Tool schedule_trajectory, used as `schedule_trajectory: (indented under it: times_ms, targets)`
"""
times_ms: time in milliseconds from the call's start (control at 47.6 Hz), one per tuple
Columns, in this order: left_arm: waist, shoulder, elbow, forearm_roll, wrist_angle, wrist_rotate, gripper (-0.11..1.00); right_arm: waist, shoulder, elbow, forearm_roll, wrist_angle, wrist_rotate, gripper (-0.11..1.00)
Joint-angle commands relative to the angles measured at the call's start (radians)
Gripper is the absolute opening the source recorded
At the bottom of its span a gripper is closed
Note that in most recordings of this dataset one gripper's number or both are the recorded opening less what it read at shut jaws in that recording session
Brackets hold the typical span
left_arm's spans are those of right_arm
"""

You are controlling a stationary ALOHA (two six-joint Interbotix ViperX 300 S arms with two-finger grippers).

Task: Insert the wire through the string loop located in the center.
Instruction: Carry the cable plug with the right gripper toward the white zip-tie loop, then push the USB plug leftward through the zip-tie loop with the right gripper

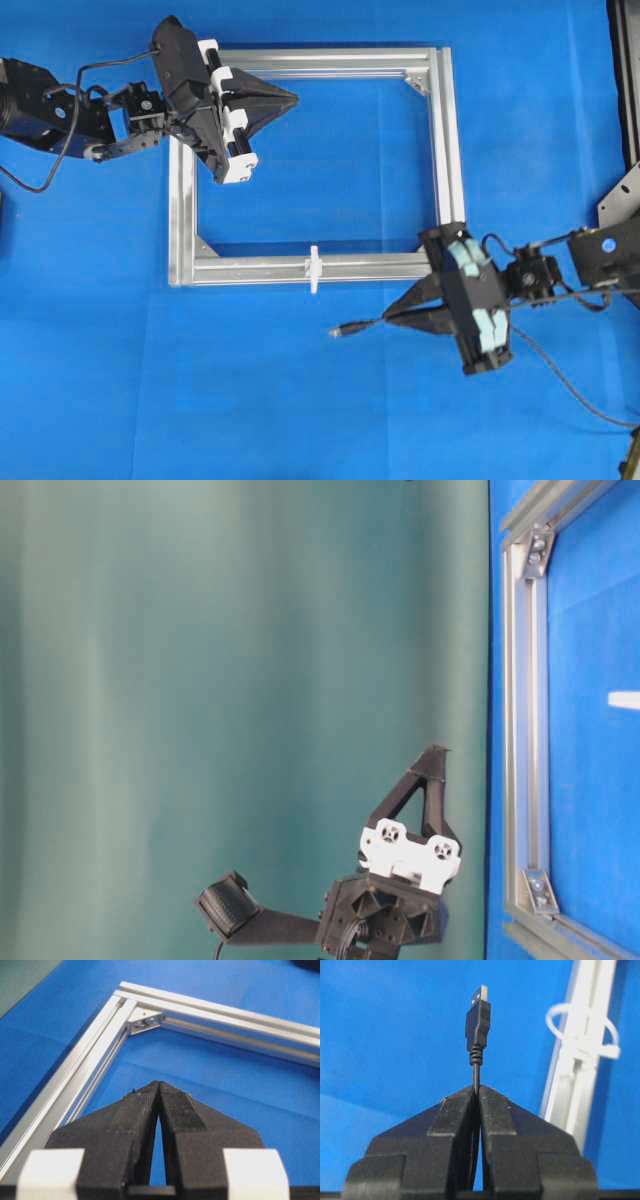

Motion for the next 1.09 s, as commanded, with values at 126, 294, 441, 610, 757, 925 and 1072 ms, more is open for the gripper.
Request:
schedule_trajectory:
  times_ms: [126,294,441,610,757,925,1072]
  targets:
    - [-0.003,-0.029,-0.009,0.003,-0.006,-0.002,0.00,-0.009,-0.058,0.037,0.005,-0.011,0.002,-0.03]
    - [-0.002,-0.029,-0.014,0.003,-0.006,-0.002,0.00,-0.020,-0.064,0.051,0.005,-0.034,0.002,-0.03]
    - [-0.003,-0.029,-0.015,0.003,-0.005,-0.002,0.00,-0.058,-0.052,0.054,0.005,-0.038,0.002,-0.03]
    - [-0.003,-0.032,-0.011,0.003,-0.006,-0.002,0.00,-0.121,-0.017,0.052,0.008,-0.046,0.002,-0.03]
    - [-0.003,-0.035,-0.006,0.003,-0.005,-0.002,0.00,-0.169,0.021,0.048,0.017,-0.057,0.002,-0.03]
    - [-0.003,-0.038,-0.003,0.003,-0.005,-0.002,0.00,-0.187,0.046,0.046,0.021,-0.074,0.002,-0.03]
    - [-0.003,-0.040,-0.003,0.003,-0.005,-0.002,0.00,-0.187,0.046,0.046,0.020,-0.081,0.002,-0.03]
